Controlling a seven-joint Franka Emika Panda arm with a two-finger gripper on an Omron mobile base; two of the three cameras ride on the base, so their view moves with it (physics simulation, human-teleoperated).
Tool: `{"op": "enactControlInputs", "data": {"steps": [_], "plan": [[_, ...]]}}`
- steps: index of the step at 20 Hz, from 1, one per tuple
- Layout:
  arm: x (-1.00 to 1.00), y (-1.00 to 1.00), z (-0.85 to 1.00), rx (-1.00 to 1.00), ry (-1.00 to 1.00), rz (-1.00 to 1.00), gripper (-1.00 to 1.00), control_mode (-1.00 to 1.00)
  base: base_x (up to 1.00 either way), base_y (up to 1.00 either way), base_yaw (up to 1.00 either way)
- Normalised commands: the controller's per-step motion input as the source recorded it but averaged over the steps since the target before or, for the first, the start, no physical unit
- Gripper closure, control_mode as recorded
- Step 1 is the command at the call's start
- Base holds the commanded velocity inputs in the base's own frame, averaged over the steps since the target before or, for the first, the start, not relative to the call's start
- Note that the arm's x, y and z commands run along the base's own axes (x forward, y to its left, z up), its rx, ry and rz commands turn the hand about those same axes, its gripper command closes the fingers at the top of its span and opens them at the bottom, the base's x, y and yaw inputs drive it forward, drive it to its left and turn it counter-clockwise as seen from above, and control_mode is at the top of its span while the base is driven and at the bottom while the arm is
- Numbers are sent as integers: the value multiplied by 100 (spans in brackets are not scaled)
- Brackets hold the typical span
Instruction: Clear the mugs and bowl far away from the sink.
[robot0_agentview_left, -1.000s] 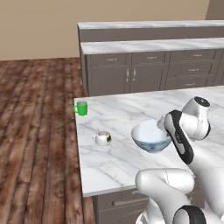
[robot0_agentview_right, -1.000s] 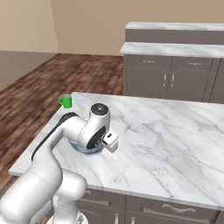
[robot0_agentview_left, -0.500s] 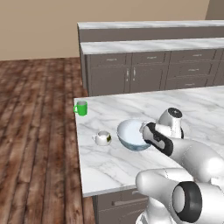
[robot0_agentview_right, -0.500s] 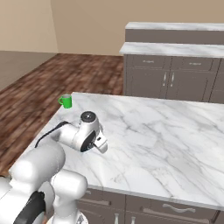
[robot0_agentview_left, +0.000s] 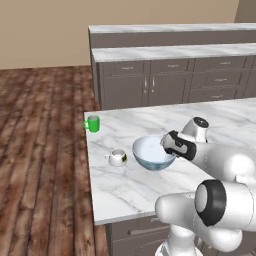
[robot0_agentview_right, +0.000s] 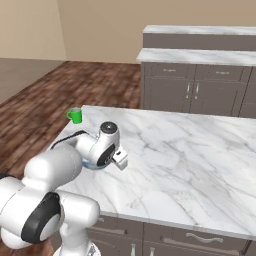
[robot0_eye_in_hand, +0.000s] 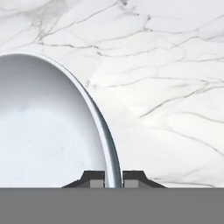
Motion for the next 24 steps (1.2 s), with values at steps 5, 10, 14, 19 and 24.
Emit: {"op": "enactControlInputs", "data": {"steps": [5, 10, 14, 19, 24], "plan": [[0, 0, 0, 0, 0, 0, 100, -100, 0, 0, 0], [0, 0, 0, 0, 0, 0, -100, -100, 0, 0, 0], [0, 0, 3, 0, 0, 0, -100, -100, 0, 0, 0], [-15, 0, 68, 1, -3, 0, -100, -100, 0, 0, 0], [-60, 0, 100, 1, -9, 0, -100, -100, 0, 0, 0]]}}
